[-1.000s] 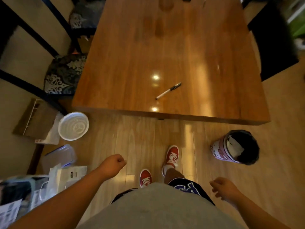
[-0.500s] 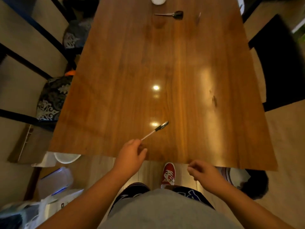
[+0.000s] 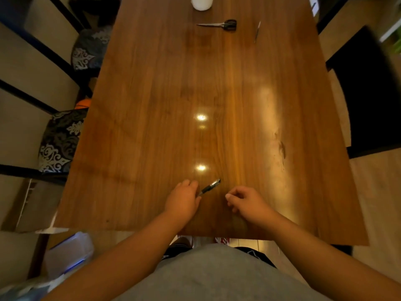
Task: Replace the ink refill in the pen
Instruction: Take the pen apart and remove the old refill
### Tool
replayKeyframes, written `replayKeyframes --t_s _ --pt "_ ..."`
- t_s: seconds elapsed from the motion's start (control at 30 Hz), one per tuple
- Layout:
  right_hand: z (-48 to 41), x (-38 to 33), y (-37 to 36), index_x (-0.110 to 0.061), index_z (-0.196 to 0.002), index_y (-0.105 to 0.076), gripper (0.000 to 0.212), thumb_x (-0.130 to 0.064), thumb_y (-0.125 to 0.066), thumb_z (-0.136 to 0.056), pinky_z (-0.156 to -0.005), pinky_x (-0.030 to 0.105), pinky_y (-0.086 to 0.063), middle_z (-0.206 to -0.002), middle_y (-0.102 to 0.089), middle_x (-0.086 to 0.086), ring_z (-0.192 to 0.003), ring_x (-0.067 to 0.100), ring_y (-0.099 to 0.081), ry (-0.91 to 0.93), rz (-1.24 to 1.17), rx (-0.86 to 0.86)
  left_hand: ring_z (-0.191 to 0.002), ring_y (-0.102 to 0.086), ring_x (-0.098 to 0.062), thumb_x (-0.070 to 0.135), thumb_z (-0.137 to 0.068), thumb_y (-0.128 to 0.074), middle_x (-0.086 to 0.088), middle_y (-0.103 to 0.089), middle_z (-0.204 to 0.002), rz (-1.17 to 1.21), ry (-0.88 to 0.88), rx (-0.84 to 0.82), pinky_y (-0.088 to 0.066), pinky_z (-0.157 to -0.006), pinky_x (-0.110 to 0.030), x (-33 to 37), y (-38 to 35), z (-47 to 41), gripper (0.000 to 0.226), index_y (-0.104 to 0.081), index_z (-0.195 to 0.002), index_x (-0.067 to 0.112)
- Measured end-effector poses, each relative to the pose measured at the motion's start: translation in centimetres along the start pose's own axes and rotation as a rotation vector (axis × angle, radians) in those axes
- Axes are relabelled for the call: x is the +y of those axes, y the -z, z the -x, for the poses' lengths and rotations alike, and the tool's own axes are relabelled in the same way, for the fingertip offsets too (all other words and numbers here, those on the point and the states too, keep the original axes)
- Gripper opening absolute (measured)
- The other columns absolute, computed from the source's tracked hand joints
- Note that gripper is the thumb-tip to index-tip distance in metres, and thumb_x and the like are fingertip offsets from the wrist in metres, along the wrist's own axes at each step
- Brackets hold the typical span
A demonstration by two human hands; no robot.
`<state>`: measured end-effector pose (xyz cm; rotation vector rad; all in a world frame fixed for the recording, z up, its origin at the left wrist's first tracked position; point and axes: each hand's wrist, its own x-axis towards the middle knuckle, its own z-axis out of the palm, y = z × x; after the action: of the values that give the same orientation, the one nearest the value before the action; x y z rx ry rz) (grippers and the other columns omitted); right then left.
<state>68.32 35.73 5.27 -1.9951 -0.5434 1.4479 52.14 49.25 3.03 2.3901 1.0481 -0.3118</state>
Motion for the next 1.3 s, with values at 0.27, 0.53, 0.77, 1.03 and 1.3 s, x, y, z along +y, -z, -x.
replayKeyframes --t_s 0.27,0.53,0.77,1.03,1.3 --pt "0.2 -1.6 -0.7 -0.022 -0.094 -0.066 0.014 -0.034 -0.059 -0.093 -0.061 0.025 -0.048 -0.084 -0.072 0.0 -0.068 0.011 -0.065 -0.083 -0.156 0.08 -0.087 -0.059 -0.017 0.029 -0.093 -0.055 0.0 -0.061 -0.102 0.147 -0.091 -0.139 -0.053 -0.079 -0.038 -0.1 2.4 -0.1 0.01 -0.056 -0.1 0.022" --pt "3.2 -6.7 -1.0 -0.022 -0.082 -0.07 0.012 -0.019 -0.063 -0.091 -0.05 0.017 -0.048 -0.072 -0.071 0.0 -0.058 0.008 -0.064 0.196 -0.372 0.03 -0.073 -0.058 -0.01 0.031 -0.094 -0.053 0.007 -0.061 -0.083 0.328 -0.233 -0.05 -0.05 -0.064 -0.034 0.4 7.6 3.7 0.004 -0.051 -0.097 0.03" --pt "6.4 -10.7 -1.0 -0.014 -0.086 -0.072 0.01 -0.018 -0.063 -0.09 -0.049 0.017 -0.046 -0.067 -0.07 0.002 -0.055 0.01 -0.061 0.355 -0.432 0.051 -0.074 -0.052 -0.001 0.036 -0.094 -0.047 0.017 -0.052 -0.083 0.345 -0.33 0.142 -0.036 -0.058 -0.015 1.5 10.9 6.5 0.005 -0.045 -0.097 0.039" --pt "8.7 -12.8 -1.4 -0.01 -0.085 -0.07 0.013 -0.008 -0.058 -0.091 -0.05 0.017 -0.047 -0.061 -0.066 0.001 -0.052 0.009 -0.058 0.486 -0.475 -0.017 -0.058 -0.051 -0.004 0.044 -0.089 -0.047 0.014 -0.051 -0.065 0.437 -0.324 0.268 -0.034 -0.05 -0.022 3.3 13.0 8.3 0.008 -0.045 -0.091 0.037" --pt "10.0 -12.1 -0.5 -0.017 -0.085 -0.074 0.014 -0.024 -0.063 -0.08 -0.054 0.019 -0.05 -0.066 -0.069 0.005 -0.058 0.011 -0.063 0.527 -0.439 -0.081 -0.052 -0.045 -0.003 0.034 -0.092 -0.052 0.014 -0.054 -0.061 0.571 -0.329 0.113 -0.032 -0.049 -0.019 3.8 13.8 9.4 0.009 -0.049 -0.086 0.028"
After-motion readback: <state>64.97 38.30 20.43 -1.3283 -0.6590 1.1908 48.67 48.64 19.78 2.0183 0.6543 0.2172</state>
